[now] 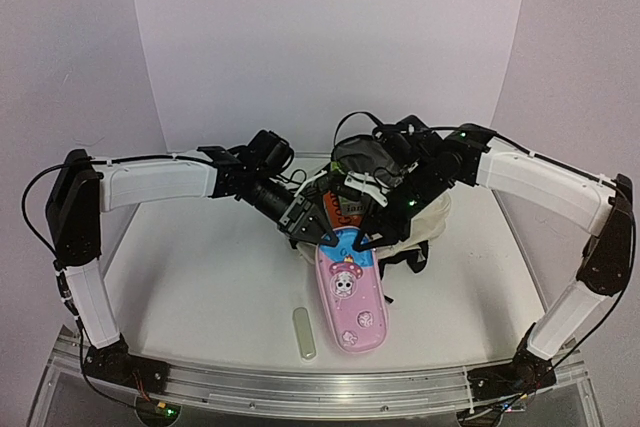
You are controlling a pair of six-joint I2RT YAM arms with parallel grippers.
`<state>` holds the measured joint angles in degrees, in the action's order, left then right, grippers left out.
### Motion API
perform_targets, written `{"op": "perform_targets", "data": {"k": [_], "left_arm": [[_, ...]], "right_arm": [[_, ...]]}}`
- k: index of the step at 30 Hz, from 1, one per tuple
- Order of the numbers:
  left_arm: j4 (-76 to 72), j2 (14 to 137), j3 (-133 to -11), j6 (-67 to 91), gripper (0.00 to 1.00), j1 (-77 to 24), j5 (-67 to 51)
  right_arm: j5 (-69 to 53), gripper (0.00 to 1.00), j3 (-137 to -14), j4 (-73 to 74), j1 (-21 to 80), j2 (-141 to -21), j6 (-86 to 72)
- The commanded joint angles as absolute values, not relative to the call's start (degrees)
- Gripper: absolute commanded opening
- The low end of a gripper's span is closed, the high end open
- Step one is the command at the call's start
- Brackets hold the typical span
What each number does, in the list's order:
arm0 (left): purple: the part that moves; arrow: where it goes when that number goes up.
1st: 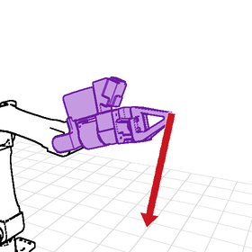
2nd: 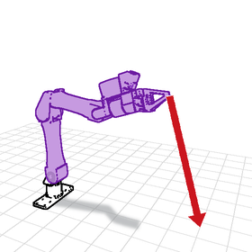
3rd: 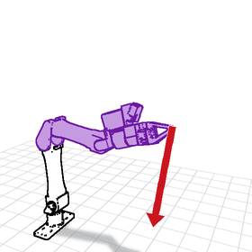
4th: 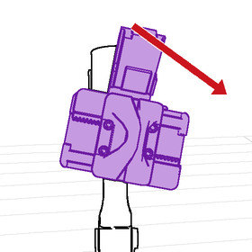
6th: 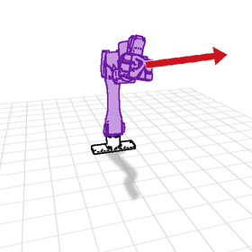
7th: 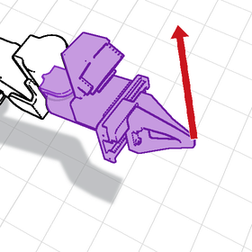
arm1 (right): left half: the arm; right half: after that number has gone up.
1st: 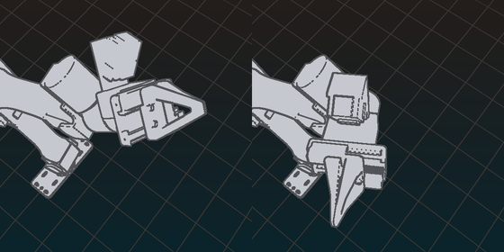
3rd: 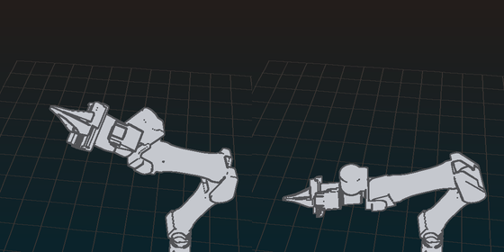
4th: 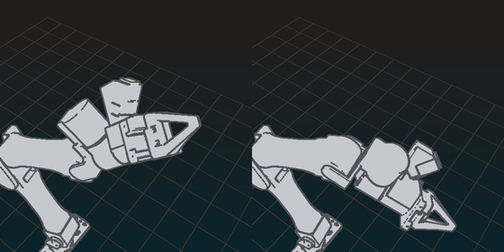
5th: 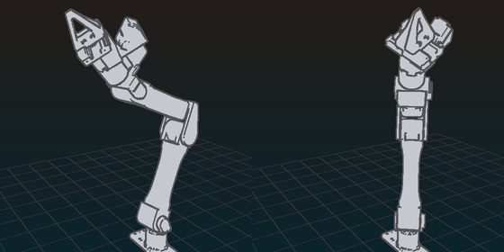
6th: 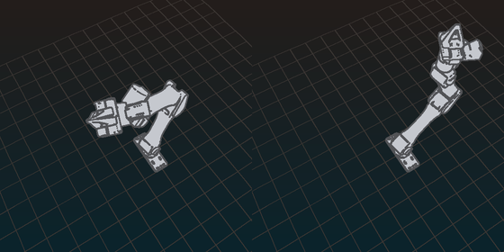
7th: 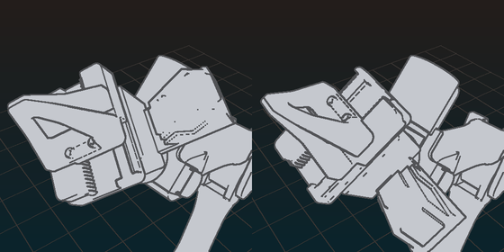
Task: Pack the student bag
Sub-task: Pick up the stationery from the center of the board.
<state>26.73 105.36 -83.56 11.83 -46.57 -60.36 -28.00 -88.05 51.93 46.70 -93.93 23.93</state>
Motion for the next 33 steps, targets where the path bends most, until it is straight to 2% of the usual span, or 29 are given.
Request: {"op": "perform_targets", "data": {"k": [1, 3, 5, 6, 8, 10, 18, 27, 33], "left_arm": [[21.34, 103.32, -81.80, 15.20, 0.19, -46.10, -60.23], [18.65, 102.69, -80.89, 17.29, 0.14, -45.38, -60.41], [15.04, 101.78, -79.53, 19.87, 0.08, -44.23, -61.03], [13.33, 101.31, -78.89, 21.09, 0.06, -43.66, -61.21], [9.29, 99.93, -76.87, 24.18, 0.02, -42.09, -61.56], [3.73, 98.54, -74.93, 27.55, 0.00, -40.39, -61.93], [-27.33, 89.76, -64.31, 49.20, 0.00, -31.65, -58.11], [-42.94, 85.08, -61.13, 57.93, 0.00, -31.28, -47.02], [-54.88, 86.06, -57.33, 64.67, 0.01, -31.27, -43.79]], "right_arm": [[-25.80, 0.13, -91.73, 50.96, 47.00, -90.91, 21.43], [-24.99, 0.32, -92.60, 50.96, 46.87, -90.88, 20.13], [-24.73, 0.63, -93.70, 51.05, 46.46, -90.66, 18.75], [-25.06, 0.75, -94.50, 51.06, 45.99, -90.46, 18.13], [-26.19, 0.91, -95.84, 51.06, 44.49, -89.61, 16.74], [-28.99, 0.98, -97.15, 50.98, 41.59, -88.95, 14.99], [-44.59, 0.98, -98.14, 48.40, 27.97, -89.19, 3.75], [-56.26, 0.98, -90.17, 38.03, 27.70, -88.02, -4.76], [-57.47, 0.98, -88.68, 34.01, 27.69, -88.34, -7.81]]}}
